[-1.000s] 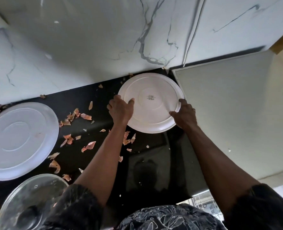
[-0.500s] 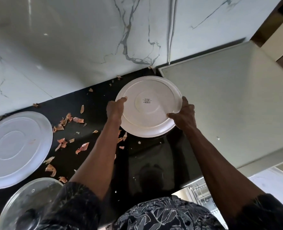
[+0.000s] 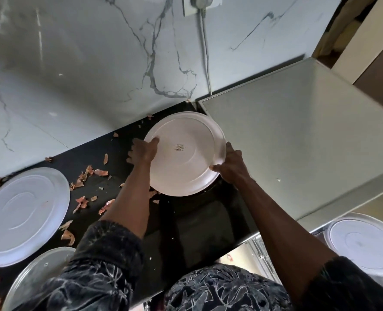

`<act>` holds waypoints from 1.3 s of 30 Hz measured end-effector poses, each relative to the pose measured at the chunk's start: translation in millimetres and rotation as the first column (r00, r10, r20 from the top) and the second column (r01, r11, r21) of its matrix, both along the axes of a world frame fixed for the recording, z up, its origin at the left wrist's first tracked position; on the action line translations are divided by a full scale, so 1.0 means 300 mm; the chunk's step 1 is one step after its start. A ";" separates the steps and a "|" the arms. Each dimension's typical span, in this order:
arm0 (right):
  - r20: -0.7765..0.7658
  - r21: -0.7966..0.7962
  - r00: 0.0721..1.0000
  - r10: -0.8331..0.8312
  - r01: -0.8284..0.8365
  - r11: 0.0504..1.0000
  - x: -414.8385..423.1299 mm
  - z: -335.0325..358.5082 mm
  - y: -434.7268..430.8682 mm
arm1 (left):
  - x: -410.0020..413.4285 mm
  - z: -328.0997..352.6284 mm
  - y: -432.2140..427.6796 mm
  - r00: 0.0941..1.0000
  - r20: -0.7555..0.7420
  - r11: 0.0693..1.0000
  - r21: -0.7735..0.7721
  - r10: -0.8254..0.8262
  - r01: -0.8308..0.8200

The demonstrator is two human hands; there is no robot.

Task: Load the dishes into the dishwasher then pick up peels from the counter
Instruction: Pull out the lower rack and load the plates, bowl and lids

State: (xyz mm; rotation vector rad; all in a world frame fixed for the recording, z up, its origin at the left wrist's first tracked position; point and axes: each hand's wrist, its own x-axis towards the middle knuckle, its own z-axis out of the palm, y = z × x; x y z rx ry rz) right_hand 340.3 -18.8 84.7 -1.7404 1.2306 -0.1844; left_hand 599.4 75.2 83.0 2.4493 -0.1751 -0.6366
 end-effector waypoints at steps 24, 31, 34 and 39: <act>0.056 -0.076 0.730 -0.682 0.684 0.726 -0.927 0.001 -0.001 | -0.789 0.023 -0.352 0.711 0.098 0.688 -0.191 -0.696 0.700; 0.073 -0.035 0.498 -0.864 0.867 0.497 -1.344 -0.039 0.119 | -1.254 0.029 -0.419 0.531 0.133 0.505 -0.189 -0.837 0.842; 0.079 -0.028 0.435 -0.897 0.901 0.434 -1.502 -0.062 0.148 | -1.434 0.040 -0.428 0.489 0.130 0.463 -0.191 -0.862 0.866; 0.096 -0.020 0.360 -0.928 0.933 0.360 -1.745 -0.095 0.183 | -1.705 0.025 -0.419 0.422 0.135 0.398 -0.175 -0.896 0.901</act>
